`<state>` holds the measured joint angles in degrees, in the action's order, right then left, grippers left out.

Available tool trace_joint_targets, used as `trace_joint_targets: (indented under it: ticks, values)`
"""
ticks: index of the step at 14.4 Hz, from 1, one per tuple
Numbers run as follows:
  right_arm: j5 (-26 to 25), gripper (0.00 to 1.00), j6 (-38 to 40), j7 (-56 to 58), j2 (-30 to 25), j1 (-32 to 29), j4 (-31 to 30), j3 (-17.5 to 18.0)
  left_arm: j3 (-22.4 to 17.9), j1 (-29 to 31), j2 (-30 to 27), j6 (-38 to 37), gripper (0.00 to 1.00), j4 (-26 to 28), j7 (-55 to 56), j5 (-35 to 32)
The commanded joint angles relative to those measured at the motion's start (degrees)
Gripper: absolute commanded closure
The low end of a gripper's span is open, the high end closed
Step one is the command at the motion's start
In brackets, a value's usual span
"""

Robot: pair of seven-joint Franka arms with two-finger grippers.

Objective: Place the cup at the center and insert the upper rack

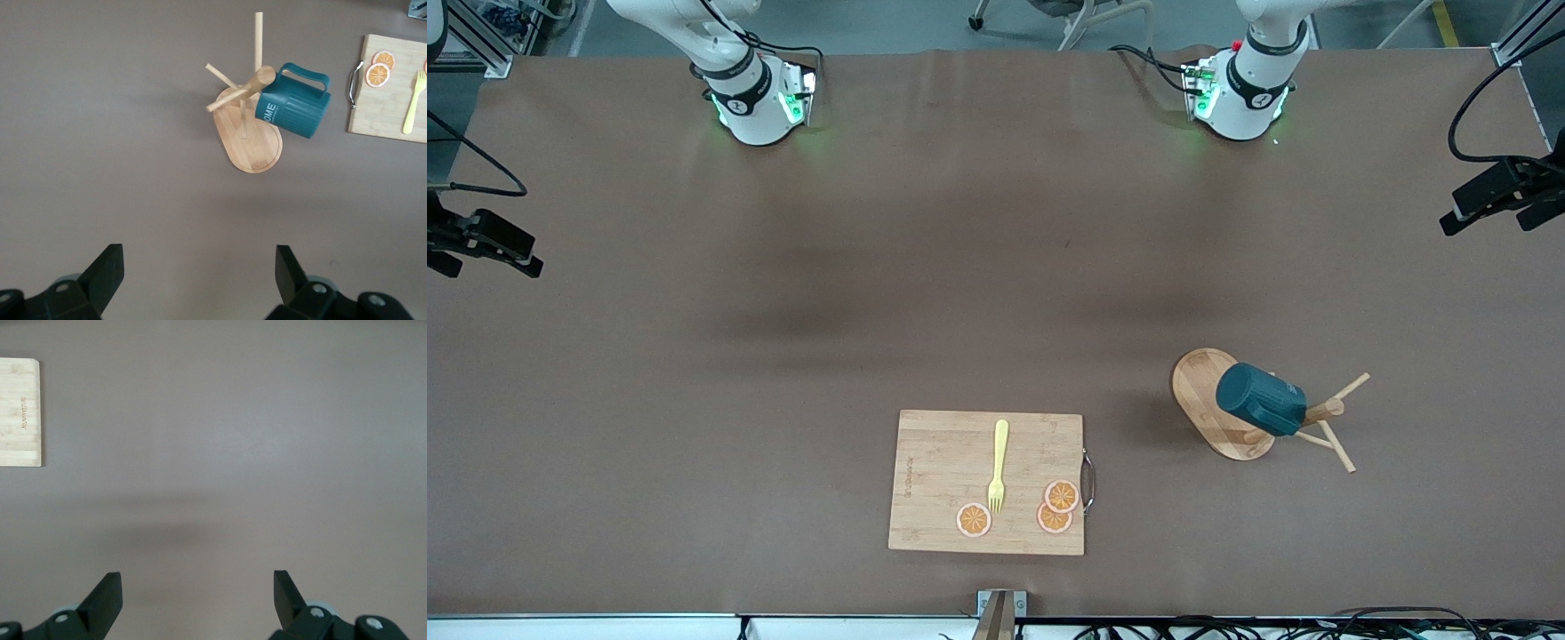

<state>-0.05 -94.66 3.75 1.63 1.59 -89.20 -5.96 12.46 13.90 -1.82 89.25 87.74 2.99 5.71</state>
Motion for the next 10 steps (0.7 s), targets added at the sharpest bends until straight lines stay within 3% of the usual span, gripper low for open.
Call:
trace_joint_targets:
  ticks: [1, 3, 6, 10]
  values:
    - [-0.6, 0.00, 0.1, 0.0, -1.1, 0.0, -0.9, 0.1, -4.9, -6.0, -0.8, -0.3, 0.00, 0.6, -0.9, -0.2]
    - [-0.6, 0.00, 0.1, 0.0, -1.1, 0.1, -0.9, 0.1, -10.1, -11.3, -0.8, 0.1, 0.00, 0.4, -0.9, 0.0]
    - [-0.5, 0.00, 0.1, 0.0, -1.1, 0.1, -0.9, 0.1, -14.3, -16.3, -0.8, 0.4, 0.00, 0.4, -0.7, -0.2]
    - [-0.5, 0.00, 0.2, 0.0, -1.1, 0.2, -0.9, 0.1, -15.0, -17.6, -0.8, 0.4, 0.00, 0.4, -0.5, -0.4]
